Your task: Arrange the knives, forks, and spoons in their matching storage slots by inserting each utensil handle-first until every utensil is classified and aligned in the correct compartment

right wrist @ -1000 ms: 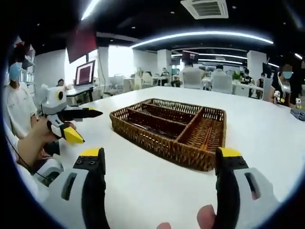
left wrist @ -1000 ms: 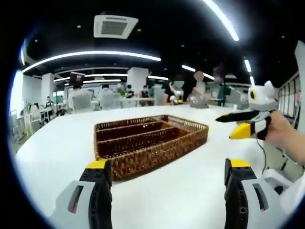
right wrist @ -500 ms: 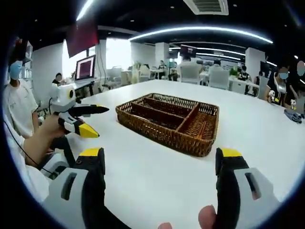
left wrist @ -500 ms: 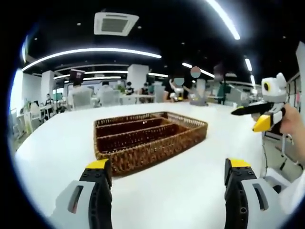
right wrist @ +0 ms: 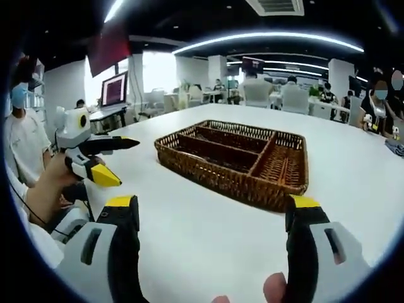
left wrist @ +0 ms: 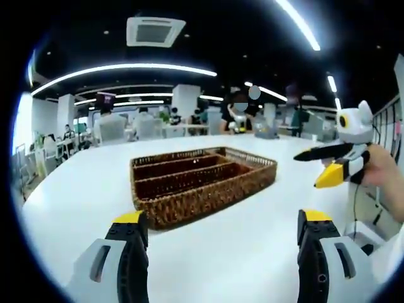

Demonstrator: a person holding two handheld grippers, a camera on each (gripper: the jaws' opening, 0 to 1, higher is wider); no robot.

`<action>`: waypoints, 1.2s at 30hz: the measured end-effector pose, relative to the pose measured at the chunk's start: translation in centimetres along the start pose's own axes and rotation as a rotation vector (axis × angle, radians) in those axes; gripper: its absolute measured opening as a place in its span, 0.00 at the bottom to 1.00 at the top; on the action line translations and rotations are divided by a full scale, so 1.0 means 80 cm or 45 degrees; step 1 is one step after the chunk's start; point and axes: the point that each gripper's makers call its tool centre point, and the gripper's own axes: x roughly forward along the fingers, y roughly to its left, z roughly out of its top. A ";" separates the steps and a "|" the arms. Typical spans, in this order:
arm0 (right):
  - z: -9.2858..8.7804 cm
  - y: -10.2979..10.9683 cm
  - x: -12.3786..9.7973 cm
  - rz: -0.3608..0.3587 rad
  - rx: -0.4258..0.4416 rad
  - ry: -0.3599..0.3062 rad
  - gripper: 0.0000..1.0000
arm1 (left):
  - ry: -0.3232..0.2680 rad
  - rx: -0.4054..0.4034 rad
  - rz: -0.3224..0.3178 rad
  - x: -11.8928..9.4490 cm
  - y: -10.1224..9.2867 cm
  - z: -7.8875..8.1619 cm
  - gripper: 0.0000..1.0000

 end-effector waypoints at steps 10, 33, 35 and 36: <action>0.001 0.006 0.001 0.008 0.035 -0.024 1.00 | 0.004 -0.008 0.012 0.000 0.000 0.001 0.99; 0.003 0.019 -0.018 0.005 0.028 -0.025 0.98 | 0.014 0.003 0.037 -0.021 -0.022 0.015 0.99; 0.002 0.022 -0.019 0.007 0.028 -0.024 0.98 | 0.021 0.002 0.033 -0.021 -0.025 0.013 0.99; 0.002 0.023 -0.020 0.008 0.026 -0.024 0.98 | 0.022 0.003 0.032 -0.021 -0.025 0.013 0.99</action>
